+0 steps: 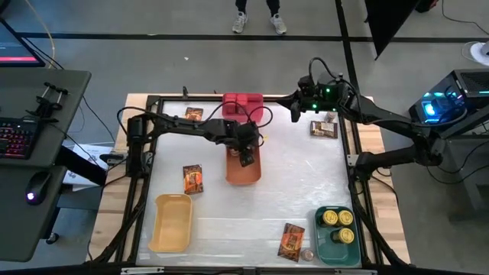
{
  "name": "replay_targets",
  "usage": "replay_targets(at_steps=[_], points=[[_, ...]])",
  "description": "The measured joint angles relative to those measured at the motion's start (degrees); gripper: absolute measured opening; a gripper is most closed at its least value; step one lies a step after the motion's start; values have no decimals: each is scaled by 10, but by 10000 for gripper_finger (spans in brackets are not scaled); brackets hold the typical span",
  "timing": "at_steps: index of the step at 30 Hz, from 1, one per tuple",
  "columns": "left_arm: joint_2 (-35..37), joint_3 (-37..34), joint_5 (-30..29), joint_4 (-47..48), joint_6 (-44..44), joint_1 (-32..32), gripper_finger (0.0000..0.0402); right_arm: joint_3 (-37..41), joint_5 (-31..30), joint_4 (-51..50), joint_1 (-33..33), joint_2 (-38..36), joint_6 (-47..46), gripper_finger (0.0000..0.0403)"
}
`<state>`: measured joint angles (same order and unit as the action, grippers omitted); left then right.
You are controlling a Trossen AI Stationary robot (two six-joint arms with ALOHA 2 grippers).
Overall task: Sort spices by type
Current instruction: Put the top left brown spice bottle into the orange can
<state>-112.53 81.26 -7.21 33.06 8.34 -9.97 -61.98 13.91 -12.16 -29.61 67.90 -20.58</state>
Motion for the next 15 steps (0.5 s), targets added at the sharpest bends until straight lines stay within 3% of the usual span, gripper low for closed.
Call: replay_targets(at_steps=[15], points=[[-50, 0, 27, -4, 14, -7, 234, 0, 0, 0, 0, 0, -15, 0]])
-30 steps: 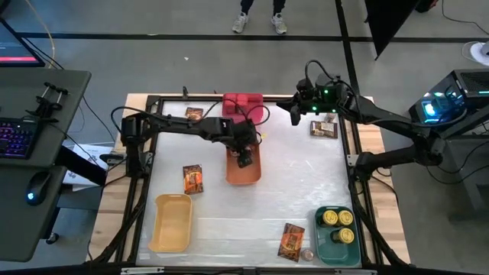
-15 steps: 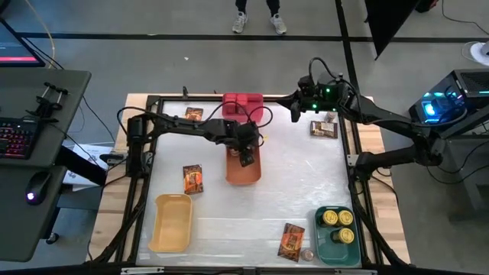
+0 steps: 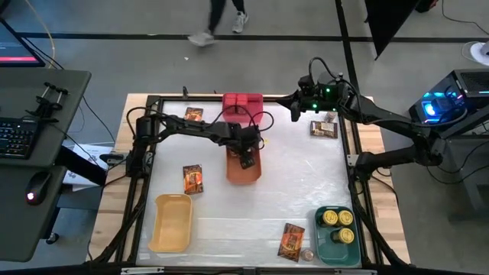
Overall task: Sort spices by type
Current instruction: Put the top left brown spice bottle into the orange can
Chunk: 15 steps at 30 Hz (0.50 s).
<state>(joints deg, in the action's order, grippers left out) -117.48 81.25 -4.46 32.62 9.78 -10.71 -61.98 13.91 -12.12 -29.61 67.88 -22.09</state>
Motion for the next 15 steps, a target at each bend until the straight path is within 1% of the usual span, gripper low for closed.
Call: replay_targets(at_steps=[3, 5, 7, 8, 15], points=[[-7, 0, -3, 5, -11, -2, 222, 0, 0, 0, 0, 0, 0, 0], [-8, 0, -1, 9, -22, -2, 196, 0, 0, 0, 0, 0, 0, 0], [-4, 0, -1, 12, -29, -1, 157, 0, 0, 0, 0, 0, 0, 0], [0, 0, 2, 14, -28, -2, 148, 0, 0, 0, 0, 0, 0, 0], [55, -1, 11, 12, -29, -10, 148, 0, 0, 2, 0, 0, 2, 0]])
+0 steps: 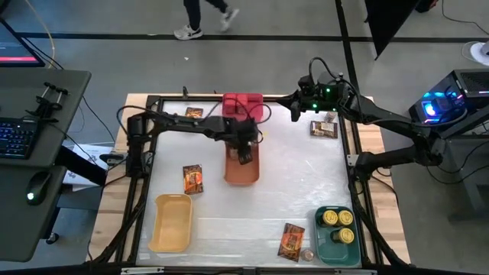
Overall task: Sort spices by type
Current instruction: Put the top left brown spice bottle into the orange can
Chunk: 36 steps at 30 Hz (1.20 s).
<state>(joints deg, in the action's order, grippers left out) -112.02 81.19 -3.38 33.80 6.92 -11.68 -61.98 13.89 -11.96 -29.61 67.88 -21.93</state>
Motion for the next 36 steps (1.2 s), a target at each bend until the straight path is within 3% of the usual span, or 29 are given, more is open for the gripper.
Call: replay_targets(at_steps=[7, 12, 16, 20, 24, 26, 30, 36], points=[[101, -2, -2, 41, -66, -13, 148, 0, 18, 3, 0, 0, 3, 0], [207, -53, -4, -14, -135, -24, 148, 0, 56, 36, 15, 5, -49, 10], [258, -101, -5, -73, -138, -36, 148, 0, 99, 61, 41, 17, -83, 73], [272, -114, -5, -95, -132, -40, 148, 0, 99, 94, 78, 45, -86, 178], [270, -115, -10, -109, -132, -33, 148, -15, 78, 89, 101, 79, 17, 277], [270, -115, -21, -119, -136, -26, 148, -36, 37, 66, 111, 97, 97, 309], [270, -115, -36, -129, -172, -12, 148, -93, -33, -3, 114, 137, 204, 328], [270, -115, -123, -151, -224, 12, 148, -162, -30, -93, 107, 187, 252, 329]])
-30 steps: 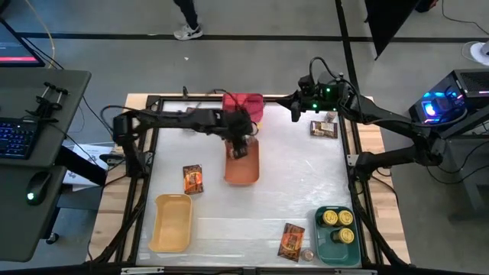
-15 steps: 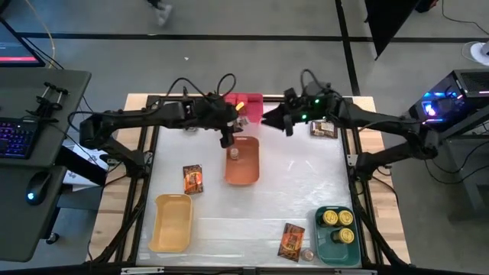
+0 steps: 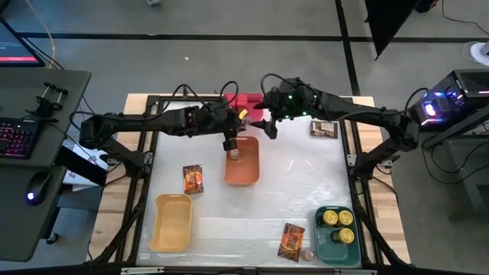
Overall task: Sort spices by type
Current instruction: Put the top left brown spice bottle into the orange can
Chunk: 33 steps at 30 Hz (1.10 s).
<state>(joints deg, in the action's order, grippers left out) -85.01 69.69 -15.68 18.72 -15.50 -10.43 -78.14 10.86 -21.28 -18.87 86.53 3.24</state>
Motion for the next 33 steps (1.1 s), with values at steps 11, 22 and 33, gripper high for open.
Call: replay_targets(at_steps=[11, 22, 33], points=[[0, 0, -16, -31, -24, 3, 148, -26, 18, -6, 3, 23, 19, 330], [0, 0, -17, -51, -38, 3, 148, -26, 17, 1, 2, 34, -26, 243], [1, 0, -18, -49, -48, 3, 148, -26, 25, 14, 2, 42, -32, 173]])
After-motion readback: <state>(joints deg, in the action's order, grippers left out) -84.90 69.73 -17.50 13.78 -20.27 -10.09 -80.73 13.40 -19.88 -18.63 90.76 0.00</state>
